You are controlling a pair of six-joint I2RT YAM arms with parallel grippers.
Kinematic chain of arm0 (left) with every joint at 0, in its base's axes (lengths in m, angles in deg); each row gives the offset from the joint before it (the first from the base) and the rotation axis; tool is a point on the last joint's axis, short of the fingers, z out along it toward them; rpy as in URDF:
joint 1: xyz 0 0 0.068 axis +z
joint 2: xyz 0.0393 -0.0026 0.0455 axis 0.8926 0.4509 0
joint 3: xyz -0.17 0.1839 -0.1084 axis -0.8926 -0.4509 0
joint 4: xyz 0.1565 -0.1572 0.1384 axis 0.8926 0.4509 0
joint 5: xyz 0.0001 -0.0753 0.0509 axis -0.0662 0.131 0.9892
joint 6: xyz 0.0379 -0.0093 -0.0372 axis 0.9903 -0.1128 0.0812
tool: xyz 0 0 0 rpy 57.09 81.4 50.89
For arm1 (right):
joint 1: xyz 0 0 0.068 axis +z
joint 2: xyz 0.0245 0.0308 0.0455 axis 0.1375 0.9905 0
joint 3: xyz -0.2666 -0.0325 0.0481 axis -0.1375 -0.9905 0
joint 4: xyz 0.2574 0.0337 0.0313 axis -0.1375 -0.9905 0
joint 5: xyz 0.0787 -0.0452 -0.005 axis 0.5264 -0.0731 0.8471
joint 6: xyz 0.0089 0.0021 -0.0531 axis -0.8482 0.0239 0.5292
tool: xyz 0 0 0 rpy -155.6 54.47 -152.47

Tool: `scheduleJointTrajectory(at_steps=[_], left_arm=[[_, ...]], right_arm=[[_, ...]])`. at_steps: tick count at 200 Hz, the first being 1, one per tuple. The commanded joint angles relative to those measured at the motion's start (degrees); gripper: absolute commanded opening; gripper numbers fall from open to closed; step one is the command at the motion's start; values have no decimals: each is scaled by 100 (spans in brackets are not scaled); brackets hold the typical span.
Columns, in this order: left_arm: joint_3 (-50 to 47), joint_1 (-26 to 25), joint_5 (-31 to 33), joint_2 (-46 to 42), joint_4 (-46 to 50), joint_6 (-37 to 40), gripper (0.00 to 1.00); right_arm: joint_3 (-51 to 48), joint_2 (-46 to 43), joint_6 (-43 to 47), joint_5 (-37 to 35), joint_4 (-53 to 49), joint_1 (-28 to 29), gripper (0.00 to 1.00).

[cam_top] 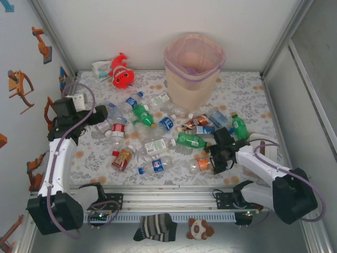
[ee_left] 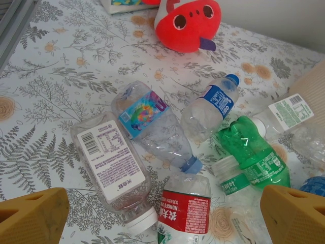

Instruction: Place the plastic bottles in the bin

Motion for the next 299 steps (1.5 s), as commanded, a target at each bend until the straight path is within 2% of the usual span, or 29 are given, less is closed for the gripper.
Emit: scheduleJointTrajectory(at_steps=[1, 80, 133, 171, 214, 248, 299], left_arm=[[-20, 26, 62, -80, 80, 16, 96], [-15, 26, 85, -72, 83, 31, 96], [-59, 26, -83, -136, -32, 17, 96], [-66, 26, -83, -158, -37, 16, 96], [-72, 26, -104, -146, -65, 6, 96], [-85, 22, -100, -148, -85, 7, 96], [-103, 26, -130, -163, -120, -5, 96]], right_arm=[[38, 111, -216, -75, 118, 39, 75], [214, -209, -105, -383, -309, 39, 61], [1286, -526, 894, -1344, -1450, 39, 56], [2529, -476, 2424, -2514, -2083, 39, 52], [3756, -369, 5117, -3496, -1749, 39, 49], [4560, -176, 6861, -3633, -1107, 44, 46], [5921, 619, 8885, -2822, -55, 39, 45]])
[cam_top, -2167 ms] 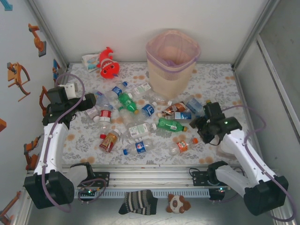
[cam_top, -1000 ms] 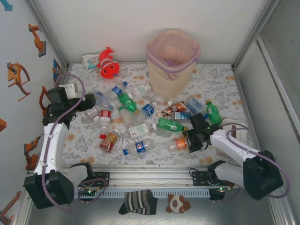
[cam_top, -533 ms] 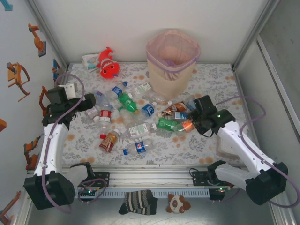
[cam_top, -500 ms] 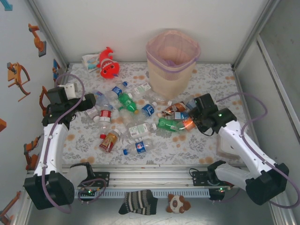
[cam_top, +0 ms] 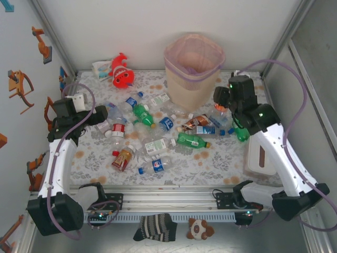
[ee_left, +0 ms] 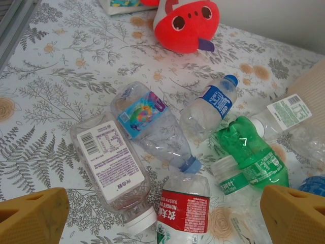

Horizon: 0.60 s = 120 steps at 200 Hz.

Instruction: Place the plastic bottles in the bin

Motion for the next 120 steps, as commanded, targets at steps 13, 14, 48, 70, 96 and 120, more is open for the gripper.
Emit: scheduleJointTrajectory(at_steps=[13, 14, 48, 70, 96, 120], left_arm=[[-70, 26, -105, -114, -96, -1, 96], [-75, 26, -104, -113, -96, -1, 96], [-88, 26, -62, -156, -100, 0, 96], [-96, 26, -33, -165, -99, 17, 96], [-114, 26, -4, -191, -115, 21, 96], [-145, 25, 12, -218, -144, 21, 96]], right_arm=[[1109, 702, 1903, 458, 874, 24, 46], [1153, 736, 1933, 474, 872, 24, 46], [2472, 1740, 2735, 962, 867, -10, 46], [3266, 2388, 3050, 1320, 775, -87, 46], [4271, 3277, 3276, 1596, 448, -181, 46], [5266, 4108, 3397, 1802, 23, -276, 46]])
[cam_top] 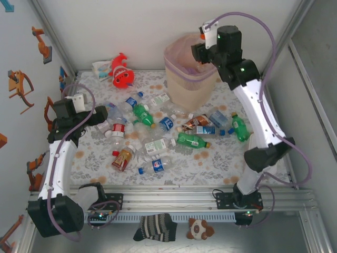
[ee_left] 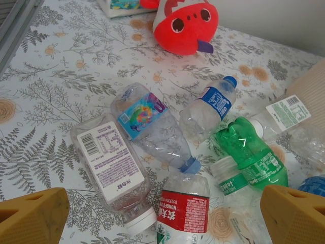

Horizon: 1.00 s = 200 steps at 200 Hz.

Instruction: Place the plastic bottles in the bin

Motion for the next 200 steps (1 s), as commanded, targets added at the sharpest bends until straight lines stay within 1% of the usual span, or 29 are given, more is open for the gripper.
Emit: scheduleJointTrajectory(at_steps=[1, 22, 51, 92, 133, 200], left_arm=[[-73, 26, 5, -117, -116, 24, 96], [-93, 18, -30, -100, -164, 1, 96], [-116, 9, -90, -72, -210, -23, 96], [-144, 1, -109, -38, -245, -47, 96], [-145, 0, -92, -8, -245, -36, 96], [-137, -17, -60, -38, -224, -11, 96]], right_arm=[[864, 686, 386, 380, -466, -110, 46], [1387, 1251, 426, 483, -646, -198, 46], [1657, 1781, 450, 704, -649, -297, 47], [1863, 2414, 486, 891, -602, -416, 48], [2075, 3014, 518, 1007, -764, -456, 49], [1990, 3575, 704, 1084, -1183, -464, 50]])
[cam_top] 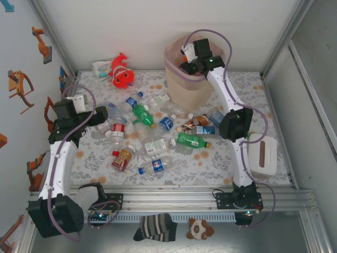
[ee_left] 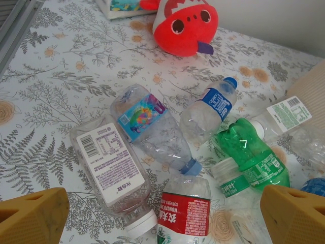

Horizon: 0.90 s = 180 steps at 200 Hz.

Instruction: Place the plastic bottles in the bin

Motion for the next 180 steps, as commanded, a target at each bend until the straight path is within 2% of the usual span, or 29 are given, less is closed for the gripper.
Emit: scheduleJointTrajectory(at_steps=[1, 50, 104, 121, 180], left_arm=[[-29, -17, -54, -31, -55, -15, 96], [-29, -42, -21, -88, -31, 3, 96], [-23, -155, -44, -54, -23, 6, 96], [-2, -242, 130, -129, 61, 87, 96], [13, -574, 335, -159, 127, 194, 96]], right_arm=[[95, 167, 154, 132, -233, -36, 50], [89, 262, 143, 282, -342, -36, 54], [132, -228, 6, 293, -272, -36, 67], [119, -452, -18, 326, -250, -36, 70], [100, -1277, -158, 318, -165, -36, 71]])
